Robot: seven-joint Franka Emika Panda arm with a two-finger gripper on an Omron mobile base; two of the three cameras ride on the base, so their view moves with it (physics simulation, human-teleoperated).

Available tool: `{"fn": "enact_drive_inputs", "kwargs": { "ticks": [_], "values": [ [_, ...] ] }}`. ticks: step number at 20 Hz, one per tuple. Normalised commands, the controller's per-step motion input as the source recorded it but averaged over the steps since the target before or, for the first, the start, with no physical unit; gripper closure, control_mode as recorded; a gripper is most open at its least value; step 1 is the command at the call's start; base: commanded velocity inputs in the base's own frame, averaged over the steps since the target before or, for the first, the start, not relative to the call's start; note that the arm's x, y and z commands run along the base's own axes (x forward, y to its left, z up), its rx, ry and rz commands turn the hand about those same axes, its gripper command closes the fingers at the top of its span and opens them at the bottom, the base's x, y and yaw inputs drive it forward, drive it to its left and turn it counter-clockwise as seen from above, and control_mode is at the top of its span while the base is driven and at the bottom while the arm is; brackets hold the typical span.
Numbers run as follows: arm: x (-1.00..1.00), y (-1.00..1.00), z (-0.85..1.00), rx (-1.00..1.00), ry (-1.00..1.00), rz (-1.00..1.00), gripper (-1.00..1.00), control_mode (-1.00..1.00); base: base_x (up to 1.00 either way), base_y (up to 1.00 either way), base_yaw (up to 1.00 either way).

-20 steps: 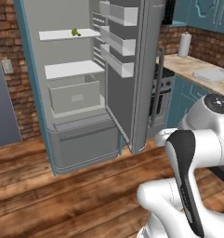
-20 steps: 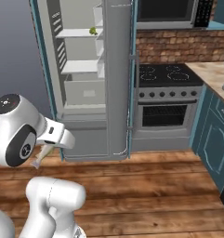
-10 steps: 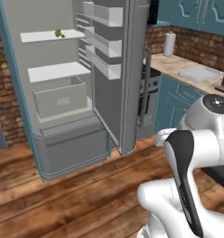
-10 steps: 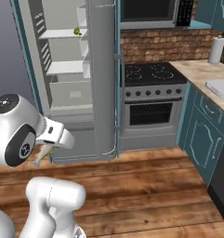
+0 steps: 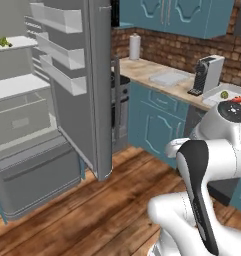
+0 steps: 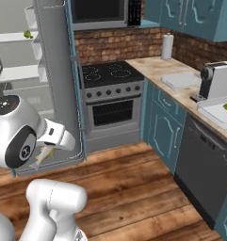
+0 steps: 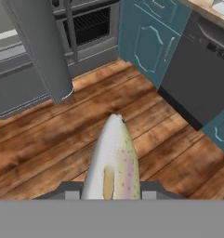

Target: Place one broccoli and one fish in each tupperware on the nearby counter, to pack two identical lunches.

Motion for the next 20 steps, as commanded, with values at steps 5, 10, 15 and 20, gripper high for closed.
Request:
{"fn": "enact_drive_inputs", "kwargs": {
  "ticks": [5,10,15,20],
  "values": [
    [0.0,0.0,0.0,0.0,0.0,0.0,1.0,1.0,0.2,-0.81,-0.25],
    [0.0,0.0,0.0,0.0,0.0,0.0,1.0,1.0,0.51,-0.83,-0.07],
    [0.0,0.0,0.0,0.0,0.0,0.0,1.0,1.0,0.64,-0.93,-0.01],
    [0.0,0.0,0.0,0.0,0.0,0.0,1.0,1.0,0.69,-0.69,-0.31]
  ]
}}
